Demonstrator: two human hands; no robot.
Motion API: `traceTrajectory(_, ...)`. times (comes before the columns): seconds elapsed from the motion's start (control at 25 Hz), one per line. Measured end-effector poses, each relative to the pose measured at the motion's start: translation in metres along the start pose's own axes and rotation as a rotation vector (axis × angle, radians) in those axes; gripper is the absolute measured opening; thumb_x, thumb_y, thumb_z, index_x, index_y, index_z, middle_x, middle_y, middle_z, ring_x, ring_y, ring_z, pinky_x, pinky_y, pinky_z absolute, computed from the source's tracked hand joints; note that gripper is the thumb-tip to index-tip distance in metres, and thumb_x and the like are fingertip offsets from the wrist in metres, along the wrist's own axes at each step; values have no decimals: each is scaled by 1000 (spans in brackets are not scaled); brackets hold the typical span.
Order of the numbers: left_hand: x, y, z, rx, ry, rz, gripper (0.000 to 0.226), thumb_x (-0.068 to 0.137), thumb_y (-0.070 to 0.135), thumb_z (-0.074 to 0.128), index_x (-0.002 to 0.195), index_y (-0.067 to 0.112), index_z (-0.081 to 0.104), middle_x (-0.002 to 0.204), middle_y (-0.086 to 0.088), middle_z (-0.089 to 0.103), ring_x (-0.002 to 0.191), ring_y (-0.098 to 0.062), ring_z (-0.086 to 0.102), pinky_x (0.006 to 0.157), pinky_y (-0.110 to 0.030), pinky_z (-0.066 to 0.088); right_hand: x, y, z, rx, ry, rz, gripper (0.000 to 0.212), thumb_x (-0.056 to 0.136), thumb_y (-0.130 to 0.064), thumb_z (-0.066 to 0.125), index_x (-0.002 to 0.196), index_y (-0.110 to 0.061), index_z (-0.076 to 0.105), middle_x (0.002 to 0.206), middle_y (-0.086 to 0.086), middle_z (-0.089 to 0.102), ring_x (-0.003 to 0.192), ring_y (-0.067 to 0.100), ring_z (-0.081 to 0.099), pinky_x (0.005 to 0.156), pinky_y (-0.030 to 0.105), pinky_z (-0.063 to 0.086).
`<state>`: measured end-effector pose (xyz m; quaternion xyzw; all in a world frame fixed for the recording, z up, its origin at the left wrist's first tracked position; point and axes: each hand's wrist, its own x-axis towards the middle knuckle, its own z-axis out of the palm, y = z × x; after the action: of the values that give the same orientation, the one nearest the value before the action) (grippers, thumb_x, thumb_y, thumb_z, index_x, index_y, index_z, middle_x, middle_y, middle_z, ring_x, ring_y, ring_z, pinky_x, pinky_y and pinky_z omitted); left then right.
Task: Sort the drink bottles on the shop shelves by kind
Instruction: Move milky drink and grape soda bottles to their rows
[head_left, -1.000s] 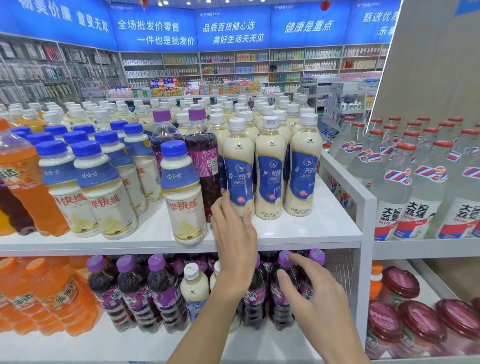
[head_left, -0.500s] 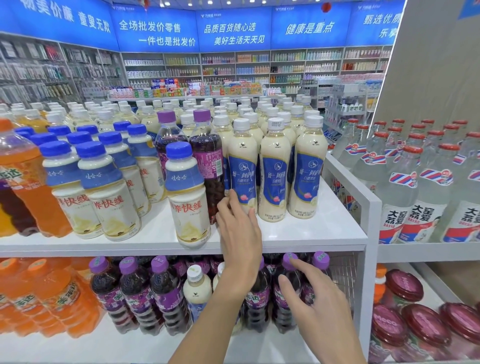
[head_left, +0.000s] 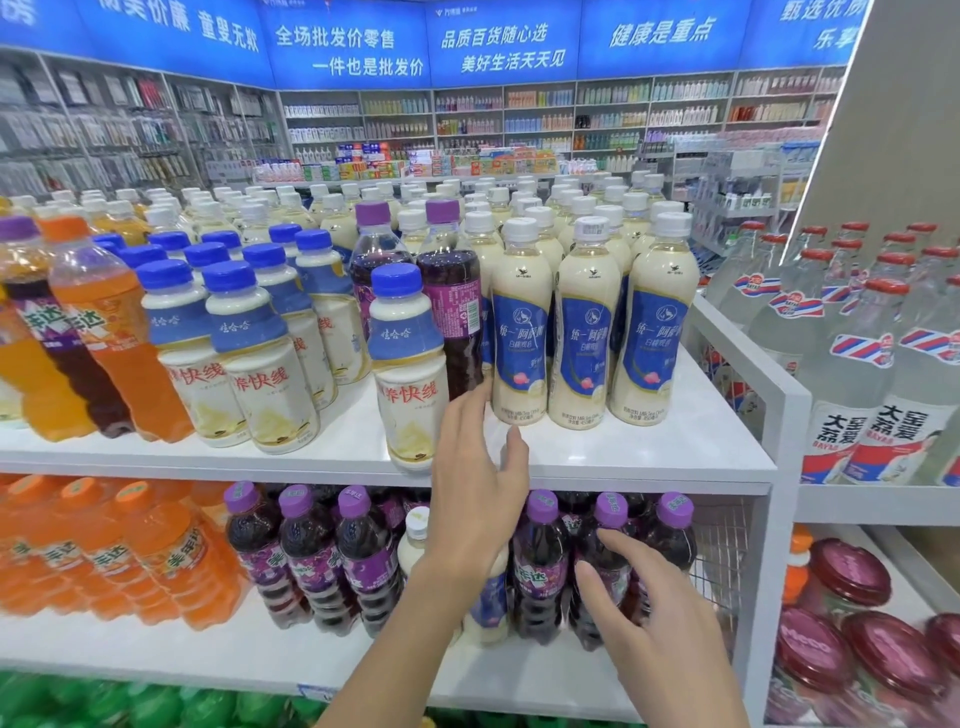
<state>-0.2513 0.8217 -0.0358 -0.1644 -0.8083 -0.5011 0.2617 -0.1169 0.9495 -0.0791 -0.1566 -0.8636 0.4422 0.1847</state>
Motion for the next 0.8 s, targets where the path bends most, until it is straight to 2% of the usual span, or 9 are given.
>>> traceTrajectory(0.12, -6, 5, -25, -71, 111, -43, 29, 97, 17, 66, 125, 24, 62, 110, 10, 61, 100, -9, 62, 89, -32, 54, -1, 2, 6, -10, -14, -8, 33, 88, -44, 71, 120, -46, 64, 122, -30, 57, 116, -3, 49, 95, 22, 35)
traceTrajectory(0.2, -3, 6, -39, -107, 224, -68, 23, 94, 18, 70, 114, 26, 63, 100, 10, 62, 91, -12, 62, 81, -35, 55, -2, 1, 9, -4, -27, -17, 34, 88, -44, 71, 122, -43, 65, 122, -28, 58, 115, -2, 50, 95, 23, 36)
traceTrajectory(0.32, 8, 4, -53, -60, 334, -74, 37, 89, 23, 76, 120, 23, 55, 110, 9, 54, 105, -14, 56, 91, -37, 50, -3, -2, 17, 0, -28, -39, 35, 88, -45, 71, 123, -43, 65, 125, -25, 61, 118, 0, 52, 101, 28, 41)
traceTrajectory(0.44, 21, 0, -58, -47, 341, -86, 55, 87, 25, 79, 132, 19, 49, 122, 3, 48, 115, -15, 51, 99, -34, 47, -3, -5, 23, -11, -23, -47, 37, 86, -46, 72, 122, -42, 67, 125, -22, 64, 120, 3, 56, 104, 32, 43)
traceTrajectory(0.6, 34, -11, -55, -61, 287, -110, 66, 84, 35, 82, 136, 21, 43, 123, 4, 48, 114, -16, 54, 96, -41, 52, -3, -5, 28, -16, 3, -64, 37, 83, -45, 74, 119, -41, 69, 122, -19, 66, 118, 6, 59, 102, 32, 46)
traceTrajectory(0.8, 41, -18, -49, -113, 217, -162, 71, 81, 35, 83, 137, 23, 41, 120, 4, 54, 107, -13, 58, 90, -35, 52, -4, -6, 31, -22, -1, -65, 37, 83, -43, 76, 120, -41, 69, 122, -20, 66, 118, 5, 59, 97, 25, 42)
